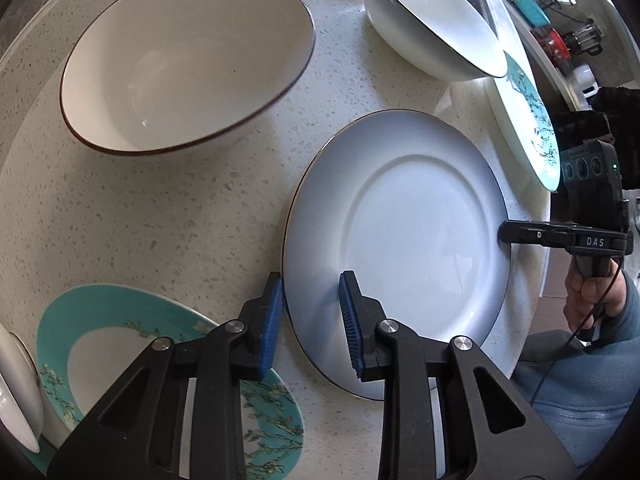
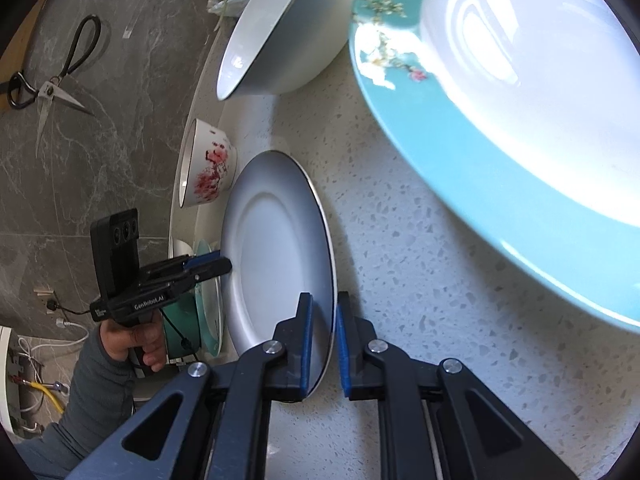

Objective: Organize plates and bowls

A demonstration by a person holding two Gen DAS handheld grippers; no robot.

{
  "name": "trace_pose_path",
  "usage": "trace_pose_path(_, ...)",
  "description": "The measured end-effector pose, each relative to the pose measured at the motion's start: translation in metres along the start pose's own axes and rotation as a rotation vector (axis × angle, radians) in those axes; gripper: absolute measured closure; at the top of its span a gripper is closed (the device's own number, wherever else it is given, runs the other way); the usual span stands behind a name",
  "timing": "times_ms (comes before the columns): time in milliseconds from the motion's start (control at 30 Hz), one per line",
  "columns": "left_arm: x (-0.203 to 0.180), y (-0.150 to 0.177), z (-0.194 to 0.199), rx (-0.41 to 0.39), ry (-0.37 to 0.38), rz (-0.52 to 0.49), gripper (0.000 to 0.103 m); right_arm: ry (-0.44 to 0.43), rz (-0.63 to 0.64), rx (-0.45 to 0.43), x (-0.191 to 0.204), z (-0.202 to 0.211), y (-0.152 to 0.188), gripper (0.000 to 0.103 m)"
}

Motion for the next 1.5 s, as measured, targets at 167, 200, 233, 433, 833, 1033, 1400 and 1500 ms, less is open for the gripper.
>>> trace_pose_path(167,-0.001,-0.001,-0.001,-0.006,-0.006,0.023,0.078,-0.011,-0.017,0.013,-0.001,-0.001,0.002,0.089)
trace_pose_path(200,-0.001,-0.001,-0.001,-0.004,-0.005,0.025,0.078,-0.013,-0.021,0.014,-0.002,-0.001,0.002,0.089)
trace_pose_path(233,-0.001,-0.001,-0.001,-0.003,-0.004,0.025,0.078,-0.011,-0.023,0.013,-0.002,-0.001,0.002,0.089)
trace_pose_path(433,-0.006,0.001,0.001,-0.004,-0.005,0.029,0.078,-0.002,-0.024,0.012,-0.004,0.005,0.001,0.089)
trace_pose_path(833,-0.021,0.023,0.020,-0.015,-0.004,0.067,0.078,-0.010,-0.037,0.036,-0.001,0.019,0.001,0.088)
trace_pose_path(1033,-0.040,0.049,0.047,-0.052,-0.006,0.090,0.078,0.002,0.010,0.058,0.013,0.039,0.008,0.088)
trace_pose_path(1400,-0.064,0.147,0.075,-0.150,-0.021,0.305,0.078,0.031,0.166,0.245,0.035,0.023,0.033,0.086)
trace_pose_path(1500,-0.063,0.182,0.075,-0.188,-0.006,0.419,0.078,0.038,0.223,0.313,0.042,0.009,0.040,0.086)
Point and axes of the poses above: each gripper's, at about its wrist camera, not at the fingertips, and z roughly against the way its jaws point, x to its left, y to its underside, the point moved 9 cm from there along -z, roughly the way its jaws point, and after that the axes turned 5 degrees about y, right-handed, at the moved point
